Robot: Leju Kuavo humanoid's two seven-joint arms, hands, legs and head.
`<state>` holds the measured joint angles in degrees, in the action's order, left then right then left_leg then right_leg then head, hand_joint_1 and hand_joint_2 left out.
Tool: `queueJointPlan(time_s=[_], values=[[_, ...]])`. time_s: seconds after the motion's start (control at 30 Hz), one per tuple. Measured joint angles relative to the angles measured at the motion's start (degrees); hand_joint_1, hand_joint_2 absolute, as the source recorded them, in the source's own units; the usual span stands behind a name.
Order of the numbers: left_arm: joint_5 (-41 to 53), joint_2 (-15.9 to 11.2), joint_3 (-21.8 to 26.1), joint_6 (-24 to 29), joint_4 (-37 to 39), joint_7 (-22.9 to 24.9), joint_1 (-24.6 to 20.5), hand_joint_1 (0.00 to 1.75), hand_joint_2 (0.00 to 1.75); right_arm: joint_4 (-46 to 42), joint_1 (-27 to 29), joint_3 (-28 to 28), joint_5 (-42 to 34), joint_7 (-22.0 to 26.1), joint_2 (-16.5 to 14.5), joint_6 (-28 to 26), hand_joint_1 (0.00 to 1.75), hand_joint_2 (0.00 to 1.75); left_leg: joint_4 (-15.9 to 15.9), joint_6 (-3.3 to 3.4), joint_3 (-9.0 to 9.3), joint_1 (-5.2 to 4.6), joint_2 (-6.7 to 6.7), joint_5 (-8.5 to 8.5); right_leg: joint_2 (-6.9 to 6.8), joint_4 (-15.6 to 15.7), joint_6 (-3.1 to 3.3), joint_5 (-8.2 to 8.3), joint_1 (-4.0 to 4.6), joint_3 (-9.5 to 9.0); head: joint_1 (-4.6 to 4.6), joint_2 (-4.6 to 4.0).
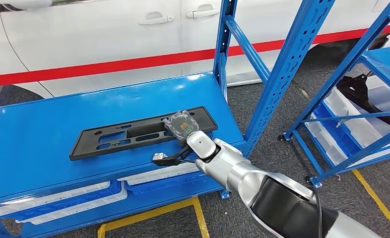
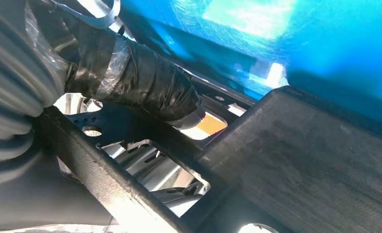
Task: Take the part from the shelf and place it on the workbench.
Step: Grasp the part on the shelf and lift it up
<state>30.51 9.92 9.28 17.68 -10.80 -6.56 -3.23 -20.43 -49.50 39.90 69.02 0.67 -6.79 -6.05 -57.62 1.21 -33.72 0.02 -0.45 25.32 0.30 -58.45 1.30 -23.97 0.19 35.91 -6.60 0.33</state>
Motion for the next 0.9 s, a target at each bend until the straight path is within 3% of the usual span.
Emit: queueJointPlan(time_s=[0.6, 0.9], values=[[0.52, 0.01, 1.47, 1.84, 0.00, -1.11, 0.28, 0.00, 0.00, -6.65, 4.81, -1.50, -2.91, 8.84, 1.87, -7.51, 1.75, 1.75, 0.01, -0.01, -0.12, 0.04, 0.00, 0.01, -0.01, -0.01, 0.00, -0.01, 0.00, 0.09, 0.00, 0.00], [0.50, 0.36, 2.95, 2.72, 0.00, -1.33, 0.31, 0.00, 0.00, -20.77, 9.80, 4.03, -4.58, 11.85, 1.50, -5.72, 1.75, 1.75, 0.02, -0.04, -0.15, 0.07, 0.00, 0.03, 0.01, -0.02, 0.02, -0.05, 0.01, 0.14, -0.01, 0.00]])
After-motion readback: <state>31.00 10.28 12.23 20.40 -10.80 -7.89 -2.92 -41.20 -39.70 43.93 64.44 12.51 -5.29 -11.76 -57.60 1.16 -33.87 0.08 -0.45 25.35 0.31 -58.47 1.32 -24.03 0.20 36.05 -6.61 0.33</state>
